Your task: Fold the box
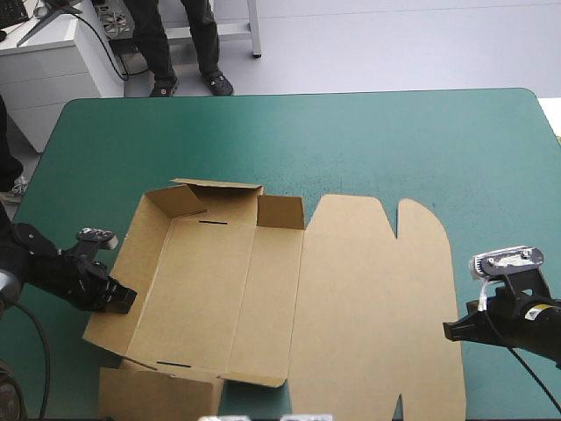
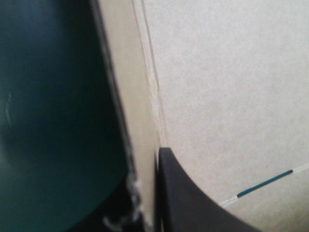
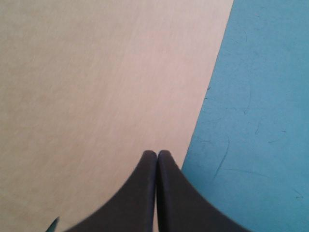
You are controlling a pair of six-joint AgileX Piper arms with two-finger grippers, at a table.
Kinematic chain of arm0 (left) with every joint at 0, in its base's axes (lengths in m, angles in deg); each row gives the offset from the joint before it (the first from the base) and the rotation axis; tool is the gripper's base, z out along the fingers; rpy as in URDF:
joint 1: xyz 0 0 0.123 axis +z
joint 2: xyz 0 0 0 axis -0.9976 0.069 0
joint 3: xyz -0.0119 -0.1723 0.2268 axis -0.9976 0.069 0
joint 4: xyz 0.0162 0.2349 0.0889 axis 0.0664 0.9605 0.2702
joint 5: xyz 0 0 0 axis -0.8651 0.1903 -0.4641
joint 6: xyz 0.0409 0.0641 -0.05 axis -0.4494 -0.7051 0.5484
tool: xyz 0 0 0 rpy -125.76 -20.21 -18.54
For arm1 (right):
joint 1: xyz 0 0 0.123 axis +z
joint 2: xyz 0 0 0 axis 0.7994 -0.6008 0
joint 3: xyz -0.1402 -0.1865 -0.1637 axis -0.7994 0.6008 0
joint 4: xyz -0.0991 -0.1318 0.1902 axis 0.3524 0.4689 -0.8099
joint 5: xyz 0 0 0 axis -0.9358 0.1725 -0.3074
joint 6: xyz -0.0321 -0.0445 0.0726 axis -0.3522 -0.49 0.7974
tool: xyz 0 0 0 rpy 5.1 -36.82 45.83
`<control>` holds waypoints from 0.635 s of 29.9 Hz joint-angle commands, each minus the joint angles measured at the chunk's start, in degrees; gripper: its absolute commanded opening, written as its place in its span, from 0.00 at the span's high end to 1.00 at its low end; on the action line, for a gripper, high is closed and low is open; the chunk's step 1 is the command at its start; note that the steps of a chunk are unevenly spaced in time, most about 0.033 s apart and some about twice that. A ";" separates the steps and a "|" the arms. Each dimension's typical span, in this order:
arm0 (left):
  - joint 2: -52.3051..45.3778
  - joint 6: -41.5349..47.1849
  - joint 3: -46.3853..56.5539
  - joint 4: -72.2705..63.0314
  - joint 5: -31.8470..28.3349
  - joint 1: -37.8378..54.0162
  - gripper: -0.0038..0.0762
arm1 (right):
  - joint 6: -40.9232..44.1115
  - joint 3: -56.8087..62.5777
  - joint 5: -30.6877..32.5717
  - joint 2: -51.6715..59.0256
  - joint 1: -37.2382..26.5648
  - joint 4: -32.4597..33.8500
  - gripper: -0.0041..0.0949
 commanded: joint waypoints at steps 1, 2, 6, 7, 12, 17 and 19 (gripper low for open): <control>-1.14 0.67 -5.28 6.81 -3.81 -5.64 0.96 | -0.53 -1.31 -1.98 0.13 0.20 -1.14 0.98; -1.14 0.67 -6.40 6.78 -5.46 -7.23 0.96 | -0.53 -1.31 -1.98 0.13 0.20 -1.14 0.98; -1.04 -1.09 -11.31 7.94 -15.61 -15.28 0.96 | -0.53 -1.31 -1.98 0.13 0.20 -1.14 0.98; -0.80 -1.10 -12.51 9.67 -17.78 -17.46 0.96 | -0.53 -1.31 -1.88 0.13 0.20 -1.14 0.98; 0.94 -0.90 -17.90 22.30 -23.82 -27.55 0.96 | -0.28 -1.31 -0.82 0.13 0.20 -1.14 0.98; 2.77 4.68 -20.78 36.47 -33.43 -37.82 0.96 | -0.28 -1.31 -0.26 0.13 0.20 -1.14 0.98; 3.25 7.35 -21.36 41.99 -37.72 -40.99 0.96 | 0.13 -1.31 -0.26 0.13 0.20 -1.14 0.98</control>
